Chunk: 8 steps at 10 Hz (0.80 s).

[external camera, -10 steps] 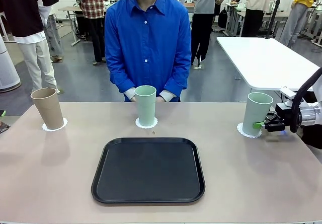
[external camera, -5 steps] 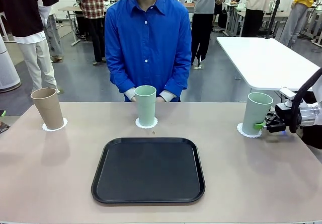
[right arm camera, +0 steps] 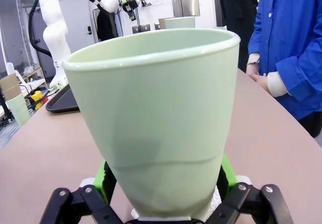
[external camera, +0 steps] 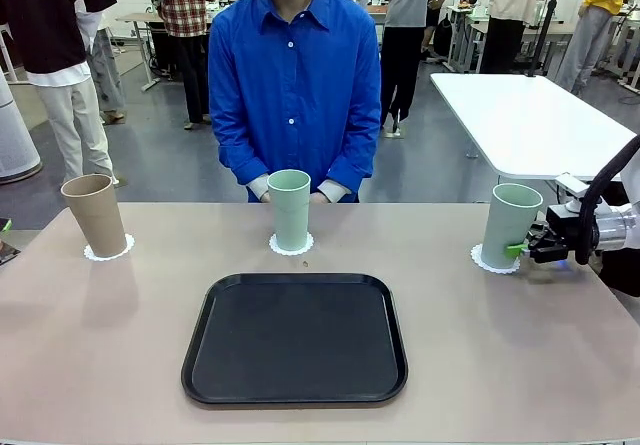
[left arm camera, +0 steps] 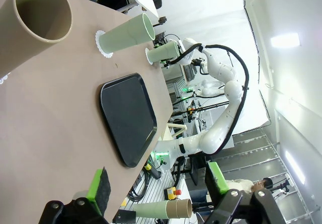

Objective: Place coasters on the table and set cups on them.
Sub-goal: Take one Reusable plastic cup from the Flat Tray and place it on a coaster set by the human.

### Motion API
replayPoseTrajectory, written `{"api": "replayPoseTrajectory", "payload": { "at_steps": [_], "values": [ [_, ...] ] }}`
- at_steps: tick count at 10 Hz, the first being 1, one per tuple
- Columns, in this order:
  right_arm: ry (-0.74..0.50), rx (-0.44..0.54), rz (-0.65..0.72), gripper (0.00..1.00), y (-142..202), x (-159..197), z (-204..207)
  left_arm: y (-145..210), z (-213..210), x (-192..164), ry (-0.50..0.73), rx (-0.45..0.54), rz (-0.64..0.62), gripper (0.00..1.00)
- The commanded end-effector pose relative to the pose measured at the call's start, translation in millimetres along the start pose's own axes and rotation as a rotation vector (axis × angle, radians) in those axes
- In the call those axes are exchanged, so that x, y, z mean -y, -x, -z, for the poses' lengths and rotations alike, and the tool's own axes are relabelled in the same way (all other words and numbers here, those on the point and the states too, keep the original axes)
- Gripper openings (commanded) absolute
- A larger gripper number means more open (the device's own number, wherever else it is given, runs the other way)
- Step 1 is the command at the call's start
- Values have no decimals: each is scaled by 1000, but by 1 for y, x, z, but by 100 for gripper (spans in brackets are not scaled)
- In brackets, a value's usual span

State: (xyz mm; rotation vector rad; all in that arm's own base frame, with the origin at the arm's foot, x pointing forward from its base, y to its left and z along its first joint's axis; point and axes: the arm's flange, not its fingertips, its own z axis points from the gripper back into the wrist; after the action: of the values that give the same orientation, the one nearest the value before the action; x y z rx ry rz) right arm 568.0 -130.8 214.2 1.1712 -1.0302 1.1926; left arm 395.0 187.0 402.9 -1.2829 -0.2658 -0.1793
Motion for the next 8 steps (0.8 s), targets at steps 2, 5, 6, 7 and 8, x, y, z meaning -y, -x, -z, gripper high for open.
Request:
{"api": "replayPoseTrajectory", "payload": {
  "at_steps": [2, 5, 6, 7, 8],
  "values": [
    [-49, 6, 10, 100, -2, 7, -8, 0, -1, 3, 8, 0, 6, 100],
    [-61, 6, 25, 100, -3, 8, -10, 0, -1, 3, 8, 0, 6, 100],
    [-74, 10, 31, 100, -3, 8, -11, 0, -1, 3, 8, 0, 6, 100],
    [-74, 9, 33, 100, -3, 9, -12, 0, -1, 3, 8, 0, 6, 100],
    [-74, 13, 33, 100, -2, 10, -14, 0, -1, 3, 8, 0, 6, 100]
  ]
}}
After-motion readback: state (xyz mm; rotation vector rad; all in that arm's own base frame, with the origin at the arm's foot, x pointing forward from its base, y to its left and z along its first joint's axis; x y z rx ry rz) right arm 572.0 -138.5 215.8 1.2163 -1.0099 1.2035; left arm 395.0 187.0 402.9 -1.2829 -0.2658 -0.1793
